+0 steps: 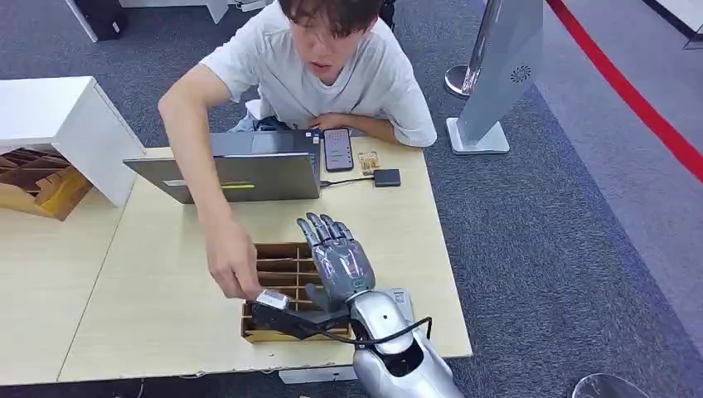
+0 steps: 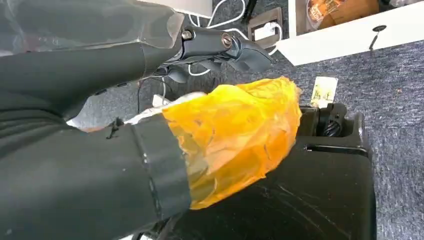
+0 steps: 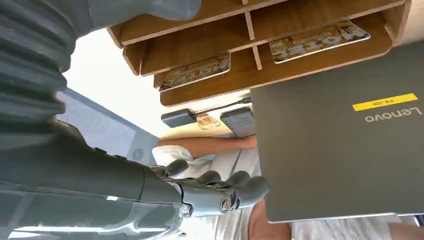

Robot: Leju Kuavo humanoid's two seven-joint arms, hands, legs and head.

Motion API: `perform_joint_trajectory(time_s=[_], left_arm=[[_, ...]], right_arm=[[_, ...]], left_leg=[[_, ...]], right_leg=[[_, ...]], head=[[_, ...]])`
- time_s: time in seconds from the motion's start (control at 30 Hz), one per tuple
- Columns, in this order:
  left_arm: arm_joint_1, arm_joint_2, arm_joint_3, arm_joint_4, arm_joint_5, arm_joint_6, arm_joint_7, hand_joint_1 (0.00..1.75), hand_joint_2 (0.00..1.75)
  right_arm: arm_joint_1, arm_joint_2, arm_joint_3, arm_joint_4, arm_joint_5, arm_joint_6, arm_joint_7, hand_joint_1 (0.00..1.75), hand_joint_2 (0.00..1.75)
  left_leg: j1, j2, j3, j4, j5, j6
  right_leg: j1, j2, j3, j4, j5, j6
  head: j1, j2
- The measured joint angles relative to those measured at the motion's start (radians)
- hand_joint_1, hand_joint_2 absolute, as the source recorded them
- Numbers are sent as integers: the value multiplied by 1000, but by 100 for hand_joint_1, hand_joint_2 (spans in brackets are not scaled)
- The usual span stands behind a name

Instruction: Pass the card to the sensor for recognition and then transmit it.

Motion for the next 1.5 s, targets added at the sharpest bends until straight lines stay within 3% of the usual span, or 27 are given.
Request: perform_joint_trajectory(time_s=[1.5], left_arm=[[1, 0, 0, -2, -146, -70, 30, 0, 0]], right_arm=[[31, 0, -42, -80, 75, 22, 43, 26, 175]], left_leg=[[0, 0, 0, 0, 0, 0]], right_leg=[[0, 0, 0, 0, 0, 0]], head=[[0, 0]])
